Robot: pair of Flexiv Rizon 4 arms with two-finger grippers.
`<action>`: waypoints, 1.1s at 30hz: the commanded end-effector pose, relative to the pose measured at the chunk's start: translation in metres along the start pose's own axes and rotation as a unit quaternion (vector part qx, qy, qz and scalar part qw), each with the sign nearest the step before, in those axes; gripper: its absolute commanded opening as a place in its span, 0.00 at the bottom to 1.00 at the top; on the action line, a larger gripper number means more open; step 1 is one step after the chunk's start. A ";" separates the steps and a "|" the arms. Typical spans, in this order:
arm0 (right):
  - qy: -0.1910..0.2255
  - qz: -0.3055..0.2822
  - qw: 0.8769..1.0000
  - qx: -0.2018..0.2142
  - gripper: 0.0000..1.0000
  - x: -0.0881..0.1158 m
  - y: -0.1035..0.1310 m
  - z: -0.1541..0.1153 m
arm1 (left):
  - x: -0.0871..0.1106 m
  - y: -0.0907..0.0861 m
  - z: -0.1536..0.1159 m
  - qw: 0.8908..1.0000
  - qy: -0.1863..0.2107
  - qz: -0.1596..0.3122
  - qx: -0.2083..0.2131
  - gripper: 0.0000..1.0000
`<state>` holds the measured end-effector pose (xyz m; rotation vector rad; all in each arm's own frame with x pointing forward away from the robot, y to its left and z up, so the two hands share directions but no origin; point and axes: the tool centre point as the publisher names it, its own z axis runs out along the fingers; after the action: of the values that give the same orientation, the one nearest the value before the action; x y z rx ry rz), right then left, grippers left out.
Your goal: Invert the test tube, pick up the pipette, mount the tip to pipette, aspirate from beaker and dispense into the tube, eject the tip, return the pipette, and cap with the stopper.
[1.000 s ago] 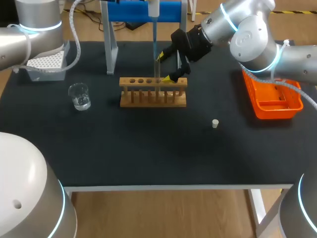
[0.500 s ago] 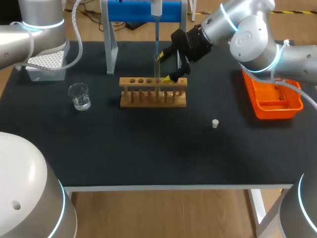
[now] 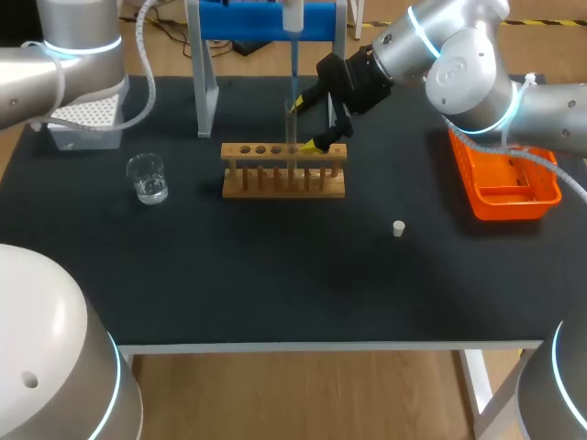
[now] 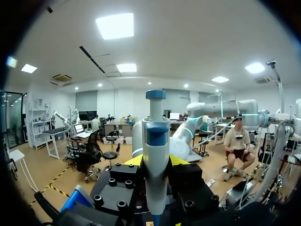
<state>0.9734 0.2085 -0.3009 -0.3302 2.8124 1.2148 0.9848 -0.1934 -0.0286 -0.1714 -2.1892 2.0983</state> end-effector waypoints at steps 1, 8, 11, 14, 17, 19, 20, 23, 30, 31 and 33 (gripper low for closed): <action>0.001 0.000 1.000 0.001 1.00 0.000 0.000 0.000 | 0.003 0.002 0.001 1.000 -0.002 -0.002 0.001 0.00; 0.001 0.000 1.000 0.001 1.00 0.000 0.000 0.000 | 0.007 0.003 -0.002 1.000 -0.010 -0.004 0.001 0.00; 0.001 0.000 1.000 0.001 1.00 0.000 0.000 0.000 | 0.007 0.005 -0.004 1.000 -0.015 -0.005 0.002 0.00; 0.001 0.000 1.000 0.001 1.00 0.000 0.000 0.000 | 0.006 0.007 -0.006 1.000 -0.018 -0.004 0.002 0.00; 0.001 0.000 1.000 0.001 1.00 0.000 0.000 0.000 | 0.005 0.008 -0.007 1.000 -0.019 -0.004 0.003 0.00; 0.001 0.000 1.000 0.001 1.00 0.000 0.000 0.000 | 0.003 0.010 -0.008 1.000 -0.020 -0.002 0.003 0.00; 0.001 0.000 1.000 0.001 1.00 0.000 0.000 0.000 | 0.003 0.011 -0.008 1.000 -0.020 -0.002 0.003 0.00; 0.001 0.000 1.000 0.001 1.00 0.000 0.000 0.000 | 0.001 0.012 -0.009 1.000 -0.020 -0.001 0.004 0.00; 0.001 0.000 1.000 0.001 1.00 0.000 0.000 0.000 | -0.001 0.017 -0.011 1.000 -0.021 0.003 0.007 0.00; 0.001 0.000 1.000 0.001 1.00 0.000 0.000 0.000 | -0.001 0.018 -0.012 1.000 -0.021 0.003 0.007 0.00; 0.001 0.000 1.000 0.001 1.00 0.000 0.000 0.000 | -0.001 0.019 -0.012 1.000 -0.021 0.004 0.008 0.00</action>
<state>0.9734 0.2085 -0.3009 -0.3302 2.8123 1.2148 0.9863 -0.1815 -0.0453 -0.1277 -2.2042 2.1368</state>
